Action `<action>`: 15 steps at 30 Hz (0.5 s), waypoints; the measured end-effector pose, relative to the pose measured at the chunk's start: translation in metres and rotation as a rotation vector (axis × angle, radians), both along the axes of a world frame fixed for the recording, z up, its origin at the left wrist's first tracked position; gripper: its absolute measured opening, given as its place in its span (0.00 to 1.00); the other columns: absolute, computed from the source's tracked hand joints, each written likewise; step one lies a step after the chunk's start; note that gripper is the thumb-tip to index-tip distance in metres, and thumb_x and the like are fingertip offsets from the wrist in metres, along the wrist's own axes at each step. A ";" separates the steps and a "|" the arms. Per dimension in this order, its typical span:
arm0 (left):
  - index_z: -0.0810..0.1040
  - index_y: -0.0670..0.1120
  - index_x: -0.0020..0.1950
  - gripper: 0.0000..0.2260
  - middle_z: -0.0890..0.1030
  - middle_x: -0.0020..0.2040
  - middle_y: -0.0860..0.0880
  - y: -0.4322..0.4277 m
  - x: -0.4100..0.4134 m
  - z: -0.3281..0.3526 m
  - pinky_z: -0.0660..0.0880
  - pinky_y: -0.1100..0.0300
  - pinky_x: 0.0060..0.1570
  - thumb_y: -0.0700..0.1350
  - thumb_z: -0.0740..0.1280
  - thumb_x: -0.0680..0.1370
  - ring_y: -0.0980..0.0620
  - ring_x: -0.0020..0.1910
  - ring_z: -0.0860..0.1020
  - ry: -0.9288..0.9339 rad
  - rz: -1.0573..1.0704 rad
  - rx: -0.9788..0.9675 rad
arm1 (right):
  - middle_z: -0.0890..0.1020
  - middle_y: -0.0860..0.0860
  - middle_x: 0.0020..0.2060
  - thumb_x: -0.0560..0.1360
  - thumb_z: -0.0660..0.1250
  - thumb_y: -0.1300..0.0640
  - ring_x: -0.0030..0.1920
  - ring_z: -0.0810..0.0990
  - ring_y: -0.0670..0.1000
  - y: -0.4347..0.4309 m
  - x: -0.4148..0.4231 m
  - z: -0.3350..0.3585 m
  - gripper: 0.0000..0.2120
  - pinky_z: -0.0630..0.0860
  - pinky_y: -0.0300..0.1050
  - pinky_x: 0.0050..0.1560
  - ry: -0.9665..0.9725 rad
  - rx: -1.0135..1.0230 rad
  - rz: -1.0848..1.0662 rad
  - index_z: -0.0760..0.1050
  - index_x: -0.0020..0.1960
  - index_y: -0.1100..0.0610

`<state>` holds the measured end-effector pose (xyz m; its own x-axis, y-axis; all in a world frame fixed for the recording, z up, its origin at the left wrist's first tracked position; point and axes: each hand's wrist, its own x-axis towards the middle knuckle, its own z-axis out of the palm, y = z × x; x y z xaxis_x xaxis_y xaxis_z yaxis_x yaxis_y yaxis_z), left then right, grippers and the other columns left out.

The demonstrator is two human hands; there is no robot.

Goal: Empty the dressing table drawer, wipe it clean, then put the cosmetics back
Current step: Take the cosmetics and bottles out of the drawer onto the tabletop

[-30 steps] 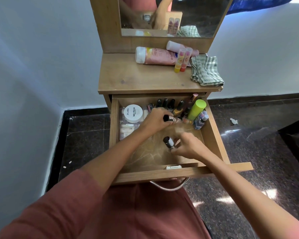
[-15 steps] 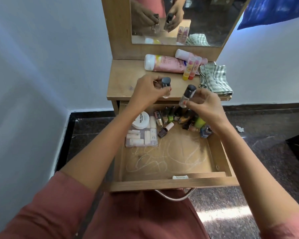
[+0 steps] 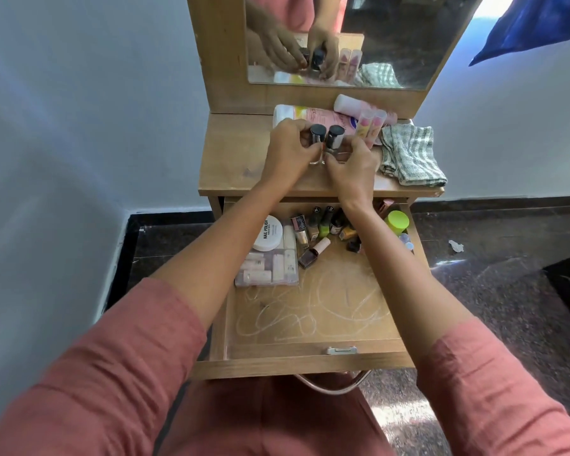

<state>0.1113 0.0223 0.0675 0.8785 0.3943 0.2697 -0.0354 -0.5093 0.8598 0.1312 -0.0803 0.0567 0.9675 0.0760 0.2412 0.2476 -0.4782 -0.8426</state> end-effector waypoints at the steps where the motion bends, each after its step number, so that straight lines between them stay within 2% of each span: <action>1: 0.81 0.39 0.49 0.08 0.83 0.44 0.44 0.000 0.002 -0.002 0.76 0.63 0.44 0.36 0.70 0.70 0.54 0.41 0.78 -0.001 -0.006 0.004 | 0.81 0.56 0.48 0.72 0.68 0.63 0.46 0.79 0.50 0.001 0.002 -0.001 0.11 0.74 0.38 0.54 0.001 0.002 -0.009 0.74 0.54 0.63; 2: 0.81 0.39 0.49 0.09 0.83 0.44 0.44 0.000 0.004 -0.004 0.76 0.63 0.44 0.35 0.70 0.70 0.54 0.41 0.79 0.002 -0.009 0.011 | 0.81 0.56 0.48 0.72 0.67 0.64 0.47 0.79 0.50 0.002 0.004 -0.002 0.11 0.74 0.37 0.54 0.003 0.002 -0.015 0.74 0.54 0.63; 5: 0.80 0.38 0.50 0.10 0.83 0.45 0.43 0.002 0.008 -0.013 0.75 0.66 0.43 0.34 0.70 0.69 0.54 0.40 0.78 0.021 0.016 0.022 | 0.81 0.58 0.50 0.71 0.68 0.65 0.50 0.80 0.53 0.007 0.008 -0.005 0.12 0.76 0.45 0.57 0.010 -0.004 -0.031 0.74 0.55 0.64; 8: 0.77 0.38 0.50 0.10 0.80 0.40 0.47 0.003 0.012 -0.016 0.76 0.64 0.43 0.32 0.69 0.70 0.55 0.38 0.77 0.026 0.053 -0.019 | 0.81 0.59 0.51 0.71 0.68 0.65 0.50 0.80 0.54 0.010 0.010 -0.007 0.12 0.76 0.46 0.58 0.009 -0.017 -0.061 0.75 0.54 0.64; 11: 0.75 0.38 0.51 0.10 0.74 0.36 0.54 0.002 0.014 -0.017 0.72 0.72 0.38 0.31 0.68 0.71 0.59 0.35 0.74 0.020 0.069 -0.042 | 0.81 0.58 0.50 0.71 0.68 0.65 0.51 0.80 0.54 0.013 0.012 -0.009 0.11 0.76 0.48 0.57 0.005 -0.025 -0.095 0.75 0.54 0.64; 15: 0.74 0.37 0.51 0.10 0.72 0.37 0.54 0.001 0.017 -0.019 0.70 0.74 0.35 0.30 0.66 0.71 0.60 0.34 0.71 0.013 0.076 -0.038 | 0.81 0.57 0.49 0.72 0.67 0.65 0.51 0.79 0.54 0.013 0.014 -0.010 0.11 0.76 0.50 0.57 0.002 -0.045 -0.092 0.74 0.54 0.62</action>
